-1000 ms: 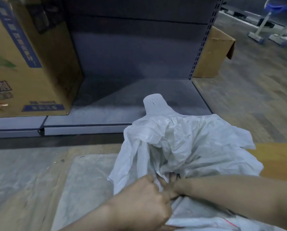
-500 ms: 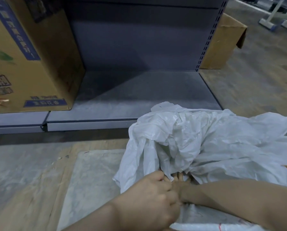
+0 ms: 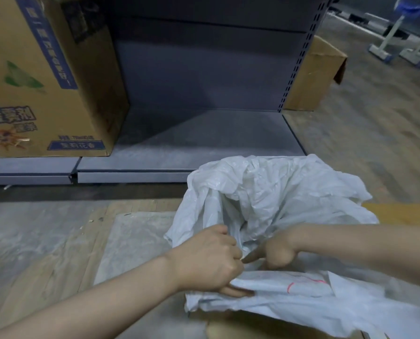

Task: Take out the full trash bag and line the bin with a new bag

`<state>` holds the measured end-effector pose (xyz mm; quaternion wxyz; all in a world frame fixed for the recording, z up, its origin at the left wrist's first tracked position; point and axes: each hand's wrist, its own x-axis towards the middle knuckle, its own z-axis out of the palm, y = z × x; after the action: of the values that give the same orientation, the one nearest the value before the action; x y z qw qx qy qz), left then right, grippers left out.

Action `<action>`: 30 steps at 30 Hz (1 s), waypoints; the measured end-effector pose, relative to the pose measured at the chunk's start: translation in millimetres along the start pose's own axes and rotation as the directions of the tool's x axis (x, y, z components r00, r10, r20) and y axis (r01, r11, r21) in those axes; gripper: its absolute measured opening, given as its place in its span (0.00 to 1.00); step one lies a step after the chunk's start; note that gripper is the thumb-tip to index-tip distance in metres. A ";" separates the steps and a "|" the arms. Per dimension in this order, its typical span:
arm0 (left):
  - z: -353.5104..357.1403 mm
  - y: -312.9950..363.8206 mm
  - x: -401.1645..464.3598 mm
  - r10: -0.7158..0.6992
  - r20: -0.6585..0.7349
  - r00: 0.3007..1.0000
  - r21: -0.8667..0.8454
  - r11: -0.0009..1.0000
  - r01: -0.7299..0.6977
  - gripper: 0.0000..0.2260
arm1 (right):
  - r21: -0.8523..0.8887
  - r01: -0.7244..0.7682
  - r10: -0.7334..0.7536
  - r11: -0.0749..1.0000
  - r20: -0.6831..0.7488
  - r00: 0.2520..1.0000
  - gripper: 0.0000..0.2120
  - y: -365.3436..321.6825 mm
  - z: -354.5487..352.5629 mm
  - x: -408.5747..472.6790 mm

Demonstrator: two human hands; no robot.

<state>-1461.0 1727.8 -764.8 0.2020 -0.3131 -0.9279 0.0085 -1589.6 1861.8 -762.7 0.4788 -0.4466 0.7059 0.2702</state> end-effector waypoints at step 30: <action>-8.1 9.3 -21.0 0.020 -0.012 1.000 0.023 1.000 -0.020 0.22 | -0.260 0.021 -0.252 0.965 -0.905 0.342 0.26 50.1 124.9 -82.0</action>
<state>-1437.4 1722.1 -766.4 0.2110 -0.3202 -0.9234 0.0192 -1568.2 2016.2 -739.2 -0.0340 -0.6243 0.7805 -0.0022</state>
